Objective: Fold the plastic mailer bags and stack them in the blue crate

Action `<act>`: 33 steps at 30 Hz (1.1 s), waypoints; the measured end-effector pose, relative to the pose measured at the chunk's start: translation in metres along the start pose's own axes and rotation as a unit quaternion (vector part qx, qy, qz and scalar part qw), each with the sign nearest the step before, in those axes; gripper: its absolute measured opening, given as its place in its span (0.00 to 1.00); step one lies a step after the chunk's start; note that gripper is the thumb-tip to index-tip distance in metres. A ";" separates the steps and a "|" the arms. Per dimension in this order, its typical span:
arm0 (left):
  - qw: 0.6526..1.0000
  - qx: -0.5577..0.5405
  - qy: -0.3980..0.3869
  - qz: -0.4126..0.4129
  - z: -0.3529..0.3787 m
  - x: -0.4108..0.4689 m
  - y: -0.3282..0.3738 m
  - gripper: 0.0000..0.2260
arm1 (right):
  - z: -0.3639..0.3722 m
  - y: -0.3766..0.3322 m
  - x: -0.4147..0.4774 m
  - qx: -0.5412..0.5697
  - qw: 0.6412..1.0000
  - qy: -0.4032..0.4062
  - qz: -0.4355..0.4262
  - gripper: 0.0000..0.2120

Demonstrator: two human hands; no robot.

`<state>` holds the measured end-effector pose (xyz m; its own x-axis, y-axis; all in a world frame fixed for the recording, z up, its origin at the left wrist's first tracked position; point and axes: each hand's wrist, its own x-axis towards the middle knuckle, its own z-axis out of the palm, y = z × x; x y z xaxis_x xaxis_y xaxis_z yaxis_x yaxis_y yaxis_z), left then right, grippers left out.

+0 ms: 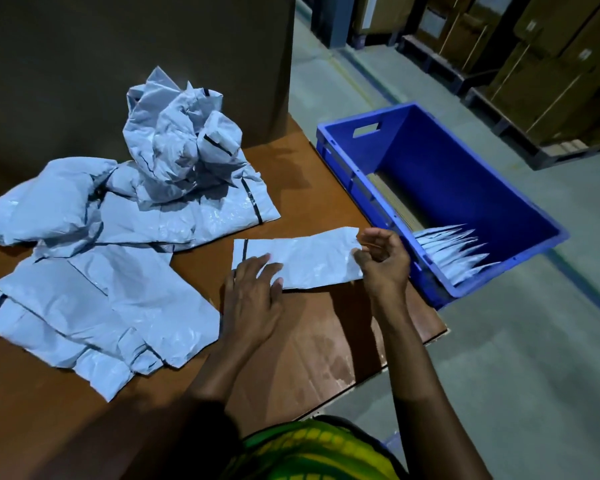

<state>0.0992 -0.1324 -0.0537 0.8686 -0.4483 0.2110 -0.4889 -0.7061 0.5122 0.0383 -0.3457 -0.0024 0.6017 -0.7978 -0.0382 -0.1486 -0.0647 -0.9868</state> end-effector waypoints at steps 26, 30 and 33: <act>0.983 0.167 -0.026 0.067 0.034 0.032 -0.016 0.27 | 0.070 0.062 -0.012 -0.485 0.824 -0.152 -0.249 0.29; 0.982 0.165 -0.032 0.082 0.027 0.022 -0.014 0.27 | 0.060 0.067 -0.023 -0.488 0.823 -0.151 -0.250 0.29; 0.984 0.153 -0.039 0.077 0.024 0.019 -0.012 0.28 | 0.055 0.069 -0.028 -0.489 0.822 -0.153 -0.250 0.29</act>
<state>0.1198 -0.1459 -0.0756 0.7789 -0.5959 0.1952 -0.6265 -0.7529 0.2017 0.0546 -0.2949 -0.0776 0.9259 -0.3475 0.1483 -0.2931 -0.9083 -0.2985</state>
